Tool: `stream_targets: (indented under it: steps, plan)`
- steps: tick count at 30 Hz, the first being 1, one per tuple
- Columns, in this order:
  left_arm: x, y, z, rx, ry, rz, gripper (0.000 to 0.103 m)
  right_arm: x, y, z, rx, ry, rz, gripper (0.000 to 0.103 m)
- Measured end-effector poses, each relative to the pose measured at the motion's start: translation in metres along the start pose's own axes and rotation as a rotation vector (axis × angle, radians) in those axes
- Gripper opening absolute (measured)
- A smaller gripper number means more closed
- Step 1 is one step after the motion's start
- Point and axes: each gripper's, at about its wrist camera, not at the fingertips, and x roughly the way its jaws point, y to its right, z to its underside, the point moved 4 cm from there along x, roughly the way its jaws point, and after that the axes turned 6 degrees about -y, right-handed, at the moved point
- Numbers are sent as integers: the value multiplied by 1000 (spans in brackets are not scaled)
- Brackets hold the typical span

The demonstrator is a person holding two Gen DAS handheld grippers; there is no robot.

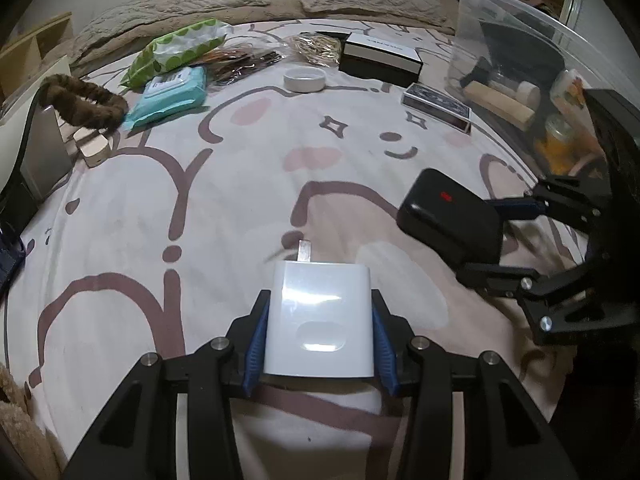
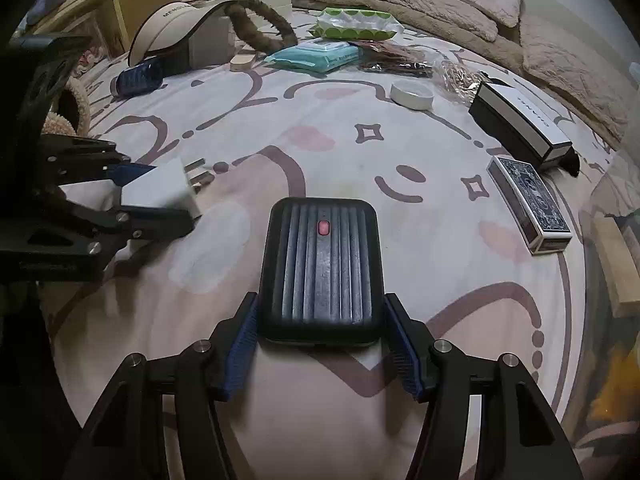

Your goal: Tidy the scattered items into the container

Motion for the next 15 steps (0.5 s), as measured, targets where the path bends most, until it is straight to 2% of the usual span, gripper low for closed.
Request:
stream_targets:
  steps: [2, 4, 6, 9, 10, 15]
  plan:
    - [0, -1, 0, 3, -7, -10, 50, 0, 1, -1, -1, -1, 20, 63]
    - [0, -2, 2, 11, -17, -32, 69, 0, 3, 0, -2, -3, 60, 70]
    - [-1, -3, 4, 26, -32, -49, 74, -1, 9, 2, 9, -5, 97, 80]
    - [-3, -8, 8, 38, -45, -79, 76, -2, 23, 5, 59, -15, 111, 85]
    - [-4, -11, 8, 44, -47, -92, 80, -2, 31, 5, 85, -20, 115, 85]
    - [-4, -28, 12, 30, -64, -111, 86, -1, 64, 8, 202, -29, 161, 85]
